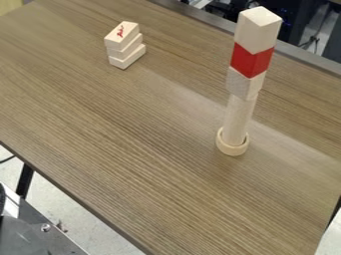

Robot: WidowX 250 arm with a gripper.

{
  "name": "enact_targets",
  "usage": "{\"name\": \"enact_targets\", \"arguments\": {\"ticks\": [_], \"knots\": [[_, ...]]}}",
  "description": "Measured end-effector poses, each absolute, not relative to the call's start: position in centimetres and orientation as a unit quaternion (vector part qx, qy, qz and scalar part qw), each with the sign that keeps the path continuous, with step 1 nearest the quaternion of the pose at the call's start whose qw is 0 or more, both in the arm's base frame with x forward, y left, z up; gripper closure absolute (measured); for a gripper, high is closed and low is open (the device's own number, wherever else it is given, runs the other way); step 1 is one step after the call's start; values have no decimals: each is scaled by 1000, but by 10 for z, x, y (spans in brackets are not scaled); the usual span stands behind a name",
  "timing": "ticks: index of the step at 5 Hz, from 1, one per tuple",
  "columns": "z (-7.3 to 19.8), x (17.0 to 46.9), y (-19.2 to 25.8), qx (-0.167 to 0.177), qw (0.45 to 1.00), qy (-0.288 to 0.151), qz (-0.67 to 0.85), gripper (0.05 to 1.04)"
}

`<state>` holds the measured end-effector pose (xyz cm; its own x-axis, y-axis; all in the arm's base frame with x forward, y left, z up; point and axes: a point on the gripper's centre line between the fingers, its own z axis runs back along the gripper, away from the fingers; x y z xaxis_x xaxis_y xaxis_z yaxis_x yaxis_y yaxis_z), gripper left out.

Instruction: Move the rectangle block in the middle of the table

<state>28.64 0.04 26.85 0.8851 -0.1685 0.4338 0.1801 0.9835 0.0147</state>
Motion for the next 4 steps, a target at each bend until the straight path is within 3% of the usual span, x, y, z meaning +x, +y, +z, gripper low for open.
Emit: {"name": "enact_targets", "arguments": {"ticks": [1,2,4], "knots": [[261,286,0,-15,973,-211,-89,83],[235,312,15,-31,978,-199,-54,83],[200,347,59,-22,982,-186,18,83]]}}
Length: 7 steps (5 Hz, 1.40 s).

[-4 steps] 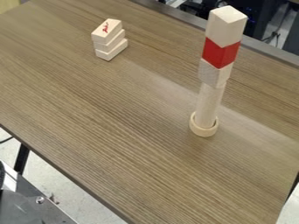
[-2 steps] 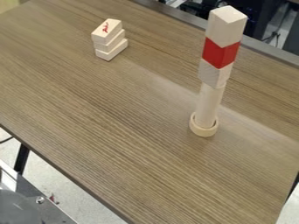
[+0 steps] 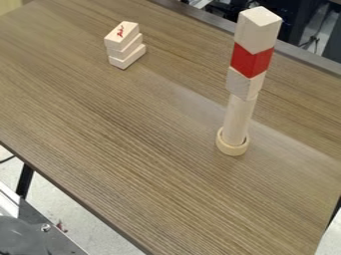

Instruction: Move the rectangle block in the middle of the table

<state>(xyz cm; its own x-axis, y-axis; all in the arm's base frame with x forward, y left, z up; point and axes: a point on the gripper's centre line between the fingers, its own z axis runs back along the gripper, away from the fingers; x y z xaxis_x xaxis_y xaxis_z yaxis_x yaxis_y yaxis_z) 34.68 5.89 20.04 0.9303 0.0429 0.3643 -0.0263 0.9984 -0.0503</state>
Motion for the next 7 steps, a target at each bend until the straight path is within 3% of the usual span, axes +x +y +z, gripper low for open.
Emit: {"name": "enact_targets", "arguments": {"ticks": [4,7], "knots": [[144,363,138,48,986,-150,47,83],[90,360,174,34,994,-76,64,83]]}}
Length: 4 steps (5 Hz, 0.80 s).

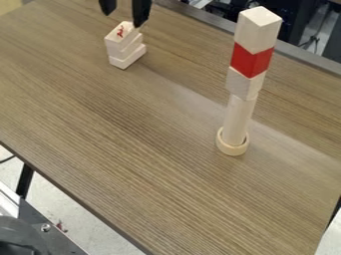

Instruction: Move the rectangle block in the middle of the table

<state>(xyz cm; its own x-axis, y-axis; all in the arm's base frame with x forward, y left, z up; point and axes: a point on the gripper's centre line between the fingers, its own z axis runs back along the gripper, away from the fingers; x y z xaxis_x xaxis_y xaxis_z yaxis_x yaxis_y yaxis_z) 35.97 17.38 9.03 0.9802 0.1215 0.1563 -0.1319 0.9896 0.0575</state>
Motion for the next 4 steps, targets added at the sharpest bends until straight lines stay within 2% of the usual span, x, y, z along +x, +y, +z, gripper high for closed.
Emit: {"name": "enact_targets", "arguments": {"ticks": [1,4], "knots": [[80,356,184,30,995,-63,74,83],[77,358,187,32,995,-59,78,83]]}}
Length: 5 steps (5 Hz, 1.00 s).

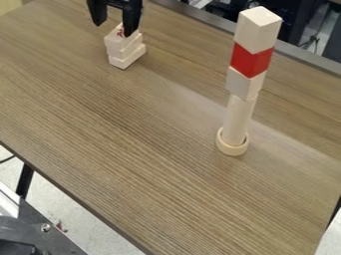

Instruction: Move the rectangle block in the middle of the table

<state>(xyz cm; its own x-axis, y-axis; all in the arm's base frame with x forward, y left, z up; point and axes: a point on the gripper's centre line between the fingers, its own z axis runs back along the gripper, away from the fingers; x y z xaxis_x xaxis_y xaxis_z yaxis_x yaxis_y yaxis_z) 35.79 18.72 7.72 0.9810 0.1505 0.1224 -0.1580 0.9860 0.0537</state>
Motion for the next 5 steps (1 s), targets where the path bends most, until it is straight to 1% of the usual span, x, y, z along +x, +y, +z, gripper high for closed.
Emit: {"name": "enact_targets", "arguments": {"ticks": [1,2,3,4,5], "knots": [[66,360,187,23,996,-50,77,134],[57,361,186,20,996,-45,80,419],[55,362,186,19,995,-47,86,532],[56,363,184,13,995,-48,86,533],[62,363,177,-8,995,-57,83,533]]}}
